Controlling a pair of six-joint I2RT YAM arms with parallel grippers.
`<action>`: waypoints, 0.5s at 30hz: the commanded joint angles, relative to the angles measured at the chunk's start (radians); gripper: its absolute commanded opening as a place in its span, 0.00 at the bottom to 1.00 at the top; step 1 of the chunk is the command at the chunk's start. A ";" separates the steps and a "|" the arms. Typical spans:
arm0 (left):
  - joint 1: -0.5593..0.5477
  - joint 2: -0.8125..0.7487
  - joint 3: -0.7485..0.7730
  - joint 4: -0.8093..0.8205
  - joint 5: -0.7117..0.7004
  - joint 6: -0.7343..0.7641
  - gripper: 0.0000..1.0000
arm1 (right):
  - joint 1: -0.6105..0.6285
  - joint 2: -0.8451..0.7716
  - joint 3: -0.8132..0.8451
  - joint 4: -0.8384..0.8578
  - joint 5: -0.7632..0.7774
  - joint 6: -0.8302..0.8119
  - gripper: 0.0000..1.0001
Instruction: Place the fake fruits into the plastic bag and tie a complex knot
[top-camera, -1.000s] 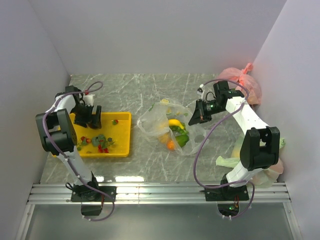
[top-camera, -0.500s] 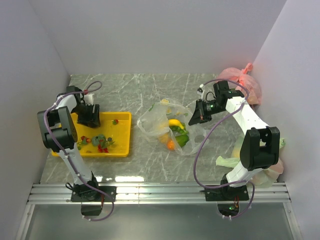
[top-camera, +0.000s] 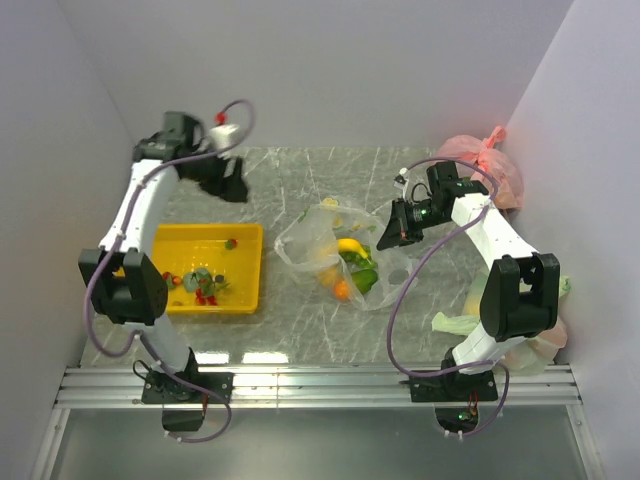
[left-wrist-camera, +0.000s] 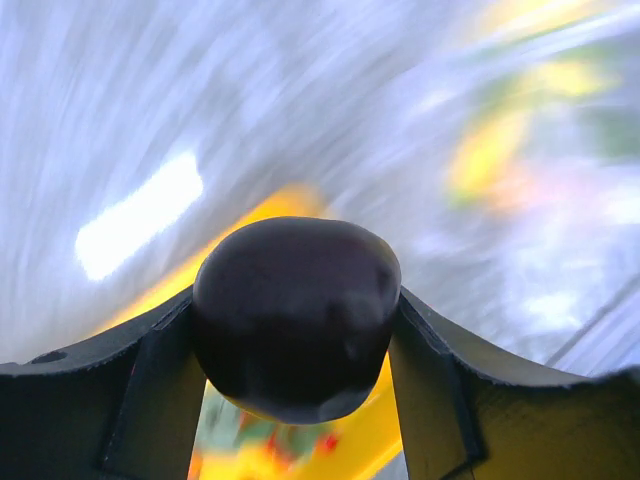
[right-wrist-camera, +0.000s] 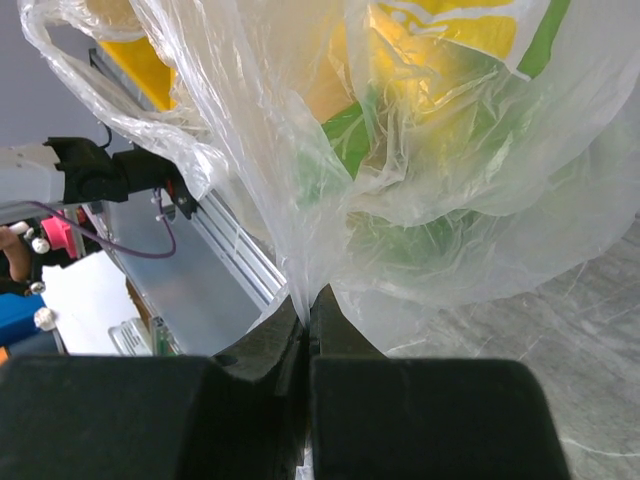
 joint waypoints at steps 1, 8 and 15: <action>-0.229 -0.073 0.128 -0.013 0.112 -0.053 0.54 | -0.005 -0.034 -0.009 0.036 -0.017 0.005 0.00; -0.567 -0.003 0.170 0.091 0.030 -0.053 0.56 | -0.005 -0.034 0.006 0.030 -0.037 0.002 0.00; -0.725 0.151 0.179 0.255 -0.109 -0.098 0.64 | -0.003 -0.039 0.006 0.023 -0.065 0.002 0.00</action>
